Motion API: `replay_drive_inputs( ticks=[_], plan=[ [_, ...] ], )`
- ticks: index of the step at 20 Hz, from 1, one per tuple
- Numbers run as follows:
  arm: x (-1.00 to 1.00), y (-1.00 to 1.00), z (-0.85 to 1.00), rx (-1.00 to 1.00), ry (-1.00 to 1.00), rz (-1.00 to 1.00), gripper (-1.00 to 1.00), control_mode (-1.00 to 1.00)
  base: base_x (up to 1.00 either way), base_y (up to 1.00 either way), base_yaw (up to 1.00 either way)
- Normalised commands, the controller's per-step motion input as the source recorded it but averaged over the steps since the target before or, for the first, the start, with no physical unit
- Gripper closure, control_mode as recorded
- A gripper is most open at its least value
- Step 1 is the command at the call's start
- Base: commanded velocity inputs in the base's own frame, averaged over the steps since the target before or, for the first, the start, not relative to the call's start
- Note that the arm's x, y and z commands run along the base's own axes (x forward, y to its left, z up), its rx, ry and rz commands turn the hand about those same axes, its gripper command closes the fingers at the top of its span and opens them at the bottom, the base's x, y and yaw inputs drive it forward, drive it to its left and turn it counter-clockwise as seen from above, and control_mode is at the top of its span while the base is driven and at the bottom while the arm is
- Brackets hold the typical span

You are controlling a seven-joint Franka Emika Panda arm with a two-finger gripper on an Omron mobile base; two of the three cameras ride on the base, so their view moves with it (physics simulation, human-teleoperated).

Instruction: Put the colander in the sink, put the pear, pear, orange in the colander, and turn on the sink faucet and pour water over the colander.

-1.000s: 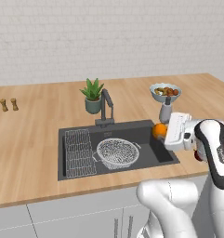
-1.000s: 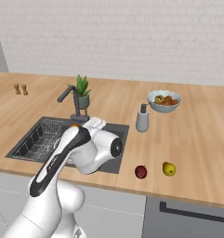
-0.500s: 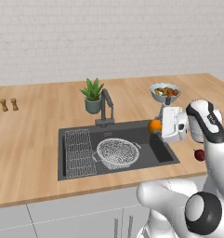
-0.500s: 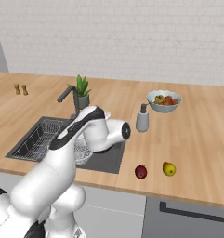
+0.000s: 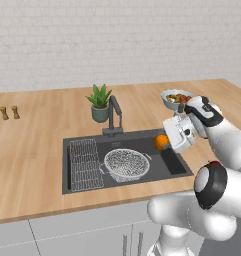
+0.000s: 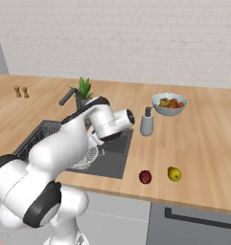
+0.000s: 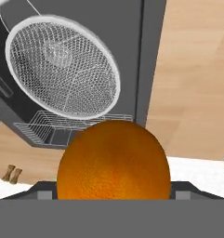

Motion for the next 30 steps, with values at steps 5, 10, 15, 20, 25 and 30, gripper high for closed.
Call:
replay_drive_inputs(
  ticks=[5, 10, 15, 20, 25, 30],
  plan=[
    [0.21, 0.44, -0.43, -0.25, 0.16, 0.11, 1.00, -1.00, 0.00, 0.00, 0.00],
    [0.00, 0.35, -0.49, -0.13, -0.01, 0.00, 1.00, -1.00, 0.00, 0.00, 0.00],
    [0.00, 0.35, -0.43, -0.09, -0.01, 0.00, 1.00, -1.00, 0.00, 0.00, 0.00],
    [0.09, 0.15, -0.46, -0.06, -0.03, 0.01, 1.00, -1.00, 0.00, 0.00, 0.00],
    [0.23, -0.04, -0.43, 0.00, -0.11, 0.04, 1.00, -1.00, 0.00, 0.00, 0.00],
    [0.34, -0.04, -0.50, 0.00, -0.09, 0.05, 1.00, -1.00, 0.00, 0.00, 0.00]
  ],
)
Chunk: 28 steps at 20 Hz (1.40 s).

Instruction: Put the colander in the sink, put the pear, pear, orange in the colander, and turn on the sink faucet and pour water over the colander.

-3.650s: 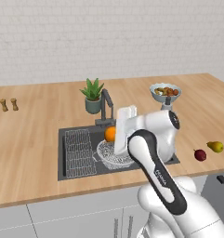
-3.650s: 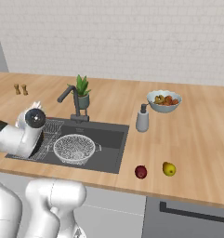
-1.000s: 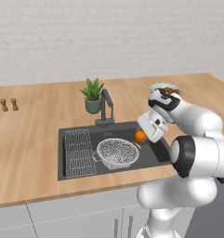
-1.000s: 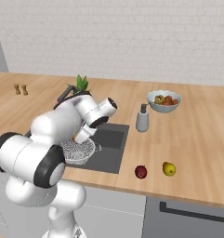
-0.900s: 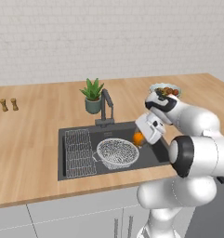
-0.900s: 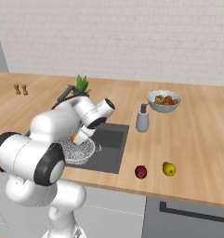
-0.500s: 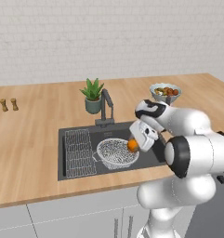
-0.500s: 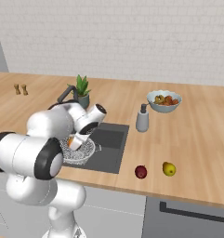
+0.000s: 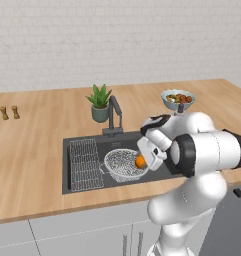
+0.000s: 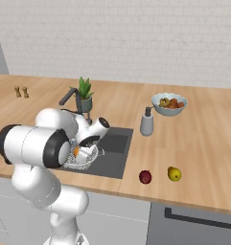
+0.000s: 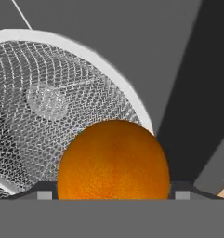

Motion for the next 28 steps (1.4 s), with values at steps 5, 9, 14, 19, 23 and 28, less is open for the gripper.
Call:
replay_drive_inputs(
  ticks=[5, 9, 14, 19, 23, 28],
  plan=[
    [0.32, 0.00, -0.45, 0.00, 0.00, 0.03, 1.00, -1.00, 0.00, 0.00, 0.00],
    [0.23, 0.00, -0.28, 0.00, 0.00, 0.01, 1.00, -1.00, 0.00, 0.00, 0.00],
    [0.06, 0.00, -0.06, 0.00, -0.02, 0.00, -1.00, -1.00, 0.00, 0.00, 0.00],
    [0.00, 0.00, 0.00, 0.00, -0.10, 0.00, -1.00, -1.00, 0.00, 0.00, 0.00],
    [0.00, 0.12, 0.01, 0.00, -0.04, -0.02, -1.00, -1.00, 0.00, 0.00, 0.00],
    [0.01, 0.22, 0.21, 0.01, -0.05, -0.01, -1.00, -1.00, 0.00, 0.00, 0.00]
  ],
)
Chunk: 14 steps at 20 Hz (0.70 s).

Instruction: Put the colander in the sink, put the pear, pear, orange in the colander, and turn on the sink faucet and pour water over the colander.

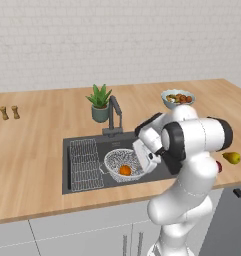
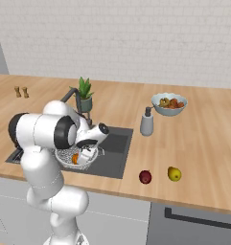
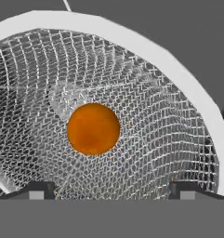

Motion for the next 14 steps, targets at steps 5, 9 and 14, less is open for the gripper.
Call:
replay_drive_inputs(
  ticks=[5, 9, 14],
  plan=[
    [-0.16, -0.16, 0.73, 0.15, -0.28, 0.00, -1.00, -1.00, 0.00, 0.00, 0.00],
    [-0.29, -0.36, 0.75, 0.20, -0.14, 0.00, -1.00, -1.00, 0.00, 0.00, 0.00],
    [-0.18, -0.27, 0.97, 0.08, -0.02, 0.00, -1.00, -1.00, 0.00, 0.00, 0.00]
  ],
)
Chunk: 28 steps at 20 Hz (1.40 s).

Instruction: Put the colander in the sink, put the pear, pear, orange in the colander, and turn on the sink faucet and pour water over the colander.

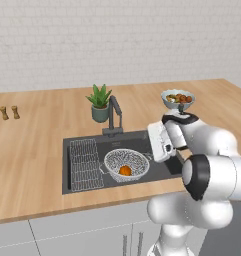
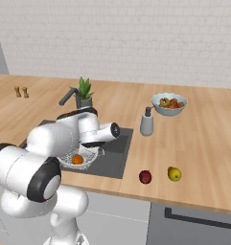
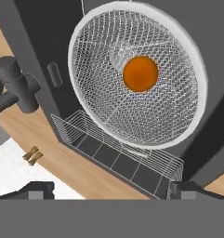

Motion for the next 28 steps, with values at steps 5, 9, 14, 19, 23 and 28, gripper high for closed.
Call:
replay_drive_inputs(
  ticks=[5, 9, 14, 19, 23, 28],
  plan=[
    [-0.25, -0.25, 1.00, 0.01, 0.00, 0.00, -1.00, -1.00, 0.00, 0.00, 0.00],
    [-0.64, -0.21, 1.00, -0.06, 0.00, 0.00, -1.00, -1.00, 0.00, 0.00, 0.00],
    [-0.99, -0.26, 0.80, -0.23, -0.01, 0.05, -1.00, -1.00, 0.00, 0.00, 0.00],
    [-0.97, -0.36, 0.54, -0.34, -0.07, 0.27, -1.00, -1.00, 0.00, 0.00, 0.00],
    [-0.60, -0.57, 0.16, -0.32, 0.00, 0.37, -1.00, -1.00, 0.00, 0.00, 0.00],
    [-0.18, -0.56, 0.01, -0.29, 0.04, 0.54, -1.00, -1.00, 0.00, 0.00, 0.00]
  ],
)
